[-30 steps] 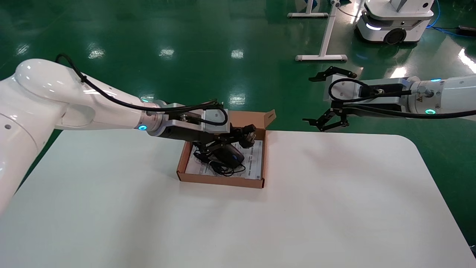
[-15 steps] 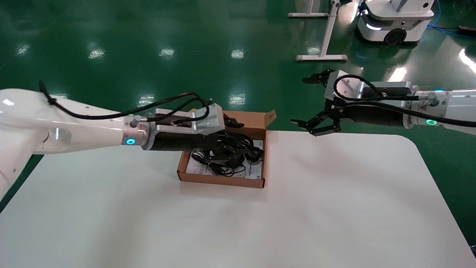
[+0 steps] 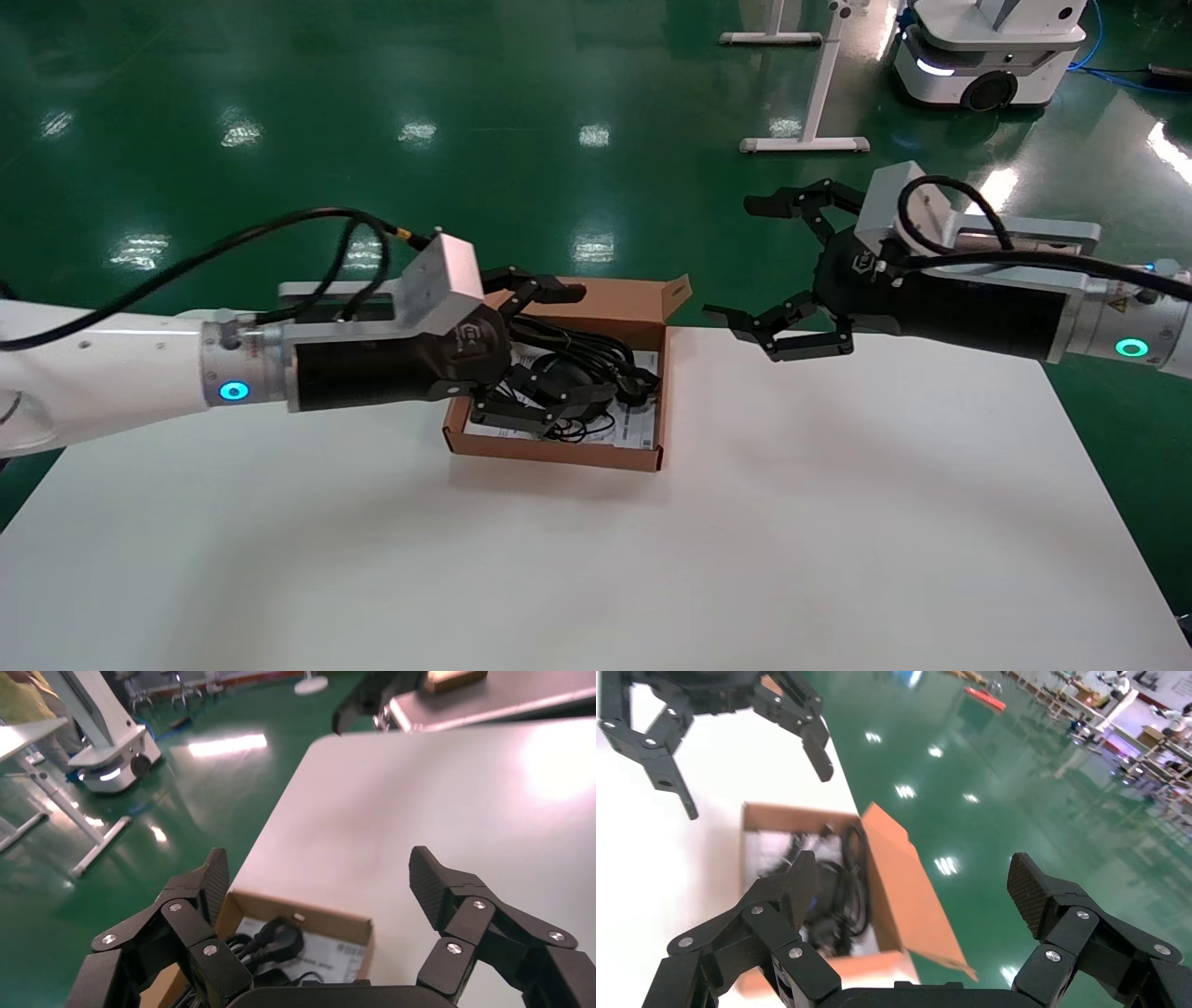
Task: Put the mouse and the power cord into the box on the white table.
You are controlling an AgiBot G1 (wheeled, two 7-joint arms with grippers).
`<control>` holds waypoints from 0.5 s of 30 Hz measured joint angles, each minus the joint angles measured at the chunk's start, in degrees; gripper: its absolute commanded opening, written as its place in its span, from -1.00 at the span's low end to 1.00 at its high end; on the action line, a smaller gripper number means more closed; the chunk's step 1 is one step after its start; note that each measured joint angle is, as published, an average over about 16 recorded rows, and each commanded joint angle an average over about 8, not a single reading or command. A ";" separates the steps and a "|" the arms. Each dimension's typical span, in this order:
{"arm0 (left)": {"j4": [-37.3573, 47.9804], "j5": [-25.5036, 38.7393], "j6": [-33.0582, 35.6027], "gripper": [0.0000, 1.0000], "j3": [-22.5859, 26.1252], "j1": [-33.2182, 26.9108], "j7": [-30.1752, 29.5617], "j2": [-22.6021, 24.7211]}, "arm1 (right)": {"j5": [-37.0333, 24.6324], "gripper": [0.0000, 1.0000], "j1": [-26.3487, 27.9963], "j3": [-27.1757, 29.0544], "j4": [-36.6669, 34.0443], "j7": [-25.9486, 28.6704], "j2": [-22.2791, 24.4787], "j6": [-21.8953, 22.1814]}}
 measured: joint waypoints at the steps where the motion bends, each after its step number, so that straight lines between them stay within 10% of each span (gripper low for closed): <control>1: -1.06 -0.52 0.40 1.00 -0.73 0.67 -0.69 -0.71 | 0.48 1.00 -0.72 0.50 1.19 0.96 0.49 -0.29; 15: -16.09 -7.90 6.14 1.00 -11.10 10.13 -10.49 -10.74 | 7.25 1.00 -10.87 7.60 18.09 14.51 7.46 -4.37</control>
